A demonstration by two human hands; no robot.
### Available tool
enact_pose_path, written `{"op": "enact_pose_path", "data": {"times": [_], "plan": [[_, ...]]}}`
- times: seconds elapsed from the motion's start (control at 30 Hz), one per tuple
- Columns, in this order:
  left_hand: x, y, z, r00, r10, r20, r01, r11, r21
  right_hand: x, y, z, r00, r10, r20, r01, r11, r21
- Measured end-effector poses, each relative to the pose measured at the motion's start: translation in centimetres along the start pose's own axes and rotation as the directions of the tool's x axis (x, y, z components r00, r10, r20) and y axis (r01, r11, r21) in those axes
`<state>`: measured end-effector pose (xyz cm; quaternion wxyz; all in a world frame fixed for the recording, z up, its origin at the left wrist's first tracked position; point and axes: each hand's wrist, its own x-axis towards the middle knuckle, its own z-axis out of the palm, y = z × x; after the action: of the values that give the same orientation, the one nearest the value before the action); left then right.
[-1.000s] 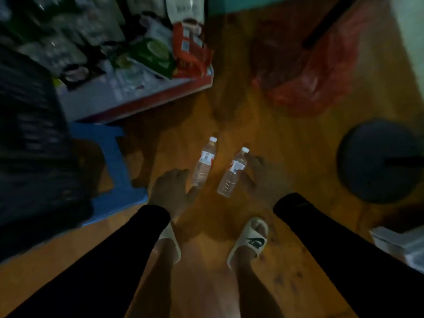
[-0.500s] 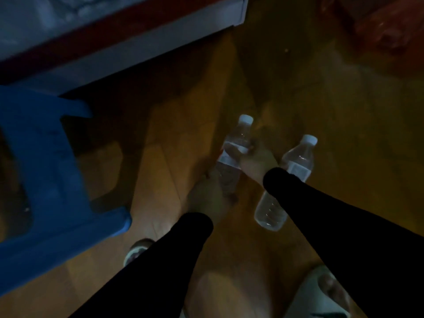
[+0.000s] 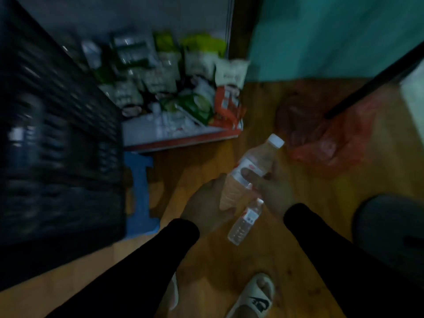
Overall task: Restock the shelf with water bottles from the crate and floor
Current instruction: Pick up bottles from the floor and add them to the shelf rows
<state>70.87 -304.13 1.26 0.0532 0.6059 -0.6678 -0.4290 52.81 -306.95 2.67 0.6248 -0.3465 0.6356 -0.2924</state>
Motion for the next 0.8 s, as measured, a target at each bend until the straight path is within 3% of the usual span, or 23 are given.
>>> {"op": "enact_pose_path", "data": {"times": [0.13, 0.3, 0.4, 0.57, 0.8], "plan": [[-3.6, 9.2, -12.4, 0.961, 0.246, -0.124, -0.22, 0.956, 0.194, -7.3, -14.7, -0.3, 0.967, -0.241, -0.086, 0.239, 0.97, -0.041], [-10.2, 19.0, -28.2, 0.869, 0.444, -0.219, -0.314, 0.836, 0.449, -15.3, -30.5, 0.8, 0.858, -0.507, -0.076, 0.496, 0.858, -0.131], [-14.1, 22.1, -37.3, 0.806, 0.496, -0.322, -0.273, 0.795, 0.541, -20.3, -38.5, 2.3, 0.789, -0.612, -0.056, 0.603, 0.788, -0.122], [-20.8, 24.7, -51.0, 0.617, 0.605, -0.503, -0.191, 0.736, 0.65, -26.7, -48.8, 5.6, 0.642, -0.765, -0.042, 0.758, 0.642, -0.115], [-27.1, 23.5, -66.1, 0.541, 0.44, -0.717, -0.014, 0.857, 0.515, -32.8, -59.5, 12.1, 0.466, -0.885, -0.005, 0.867, 0.458, -0.196]]}}
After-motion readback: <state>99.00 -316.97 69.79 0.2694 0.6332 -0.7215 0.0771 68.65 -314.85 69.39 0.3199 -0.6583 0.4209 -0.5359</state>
